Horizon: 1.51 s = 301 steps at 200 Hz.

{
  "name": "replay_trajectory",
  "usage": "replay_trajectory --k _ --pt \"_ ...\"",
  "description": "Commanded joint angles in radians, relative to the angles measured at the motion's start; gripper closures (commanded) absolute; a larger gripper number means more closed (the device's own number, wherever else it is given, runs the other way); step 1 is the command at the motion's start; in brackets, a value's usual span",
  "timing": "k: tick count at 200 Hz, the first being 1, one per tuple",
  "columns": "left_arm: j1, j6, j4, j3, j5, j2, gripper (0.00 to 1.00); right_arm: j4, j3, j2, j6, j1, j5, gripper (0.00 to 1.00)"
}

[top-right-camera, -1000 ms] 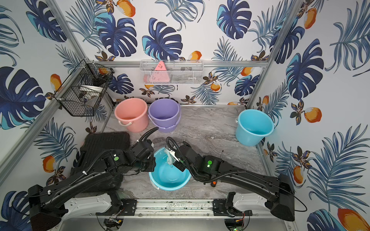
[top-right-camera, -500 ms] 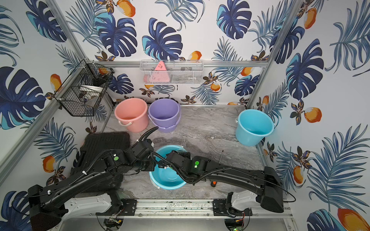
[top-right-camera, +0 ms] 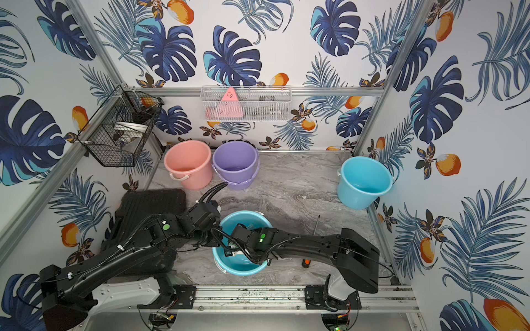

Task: Wipe the inside of the bucket with a cloth
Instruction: Wipe the dirt from the bucket.

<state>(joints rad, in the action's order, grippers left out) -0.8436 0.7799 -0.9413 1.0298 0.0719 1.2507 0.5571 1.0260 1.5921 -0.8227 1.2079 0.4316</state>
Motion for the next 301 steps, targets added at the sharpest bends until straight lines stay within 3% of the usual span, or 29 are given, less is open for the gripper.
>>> replay_trajectory --k 1,52,170,200,230,272,301 --pt "0.000 -0.012 0.060 0.005 -0.006 -0.010 1.00 0.010 -0.013 0.049 -0.004 -0.010 -0.081 1.00" --pt "-0.001 -0.012 0.067 -0.003 -0.007 -0.019 1.00 -0.021 -0.034 0.060 0.037 -0.041 -0.186 1.00" --pt "0.000 -0.008 0.069 -0.007 0.014 -0.015 1.00 0.226 0.071 -0.370 0.265 -0.054 -0.287 1.00" --pt "0.000 -0.008 0.073 -0.006 0.011 -0.010 1.00 0.292 0.150 -0.424 0.417 -0.054 -0.323 1.00" --pt "-0.001 -0.010 0.074 -0.004 0.014 -0.009 1.00 0.377 0.222 -0.435 0.661 -0.052 -0.366 1.00" --pt "0.000 -0.010 0.078 -0.003 0.016 -0.008 1.00 0.518 0.301 -0.403 1.004 -0.053 -0.389 1.00" --pt "0.000 -0.012 0.085 -0.003 0.014 -0.007 1.00 0.609 0.363 -0.353 1.136 -0.054 -0.393 1.00"
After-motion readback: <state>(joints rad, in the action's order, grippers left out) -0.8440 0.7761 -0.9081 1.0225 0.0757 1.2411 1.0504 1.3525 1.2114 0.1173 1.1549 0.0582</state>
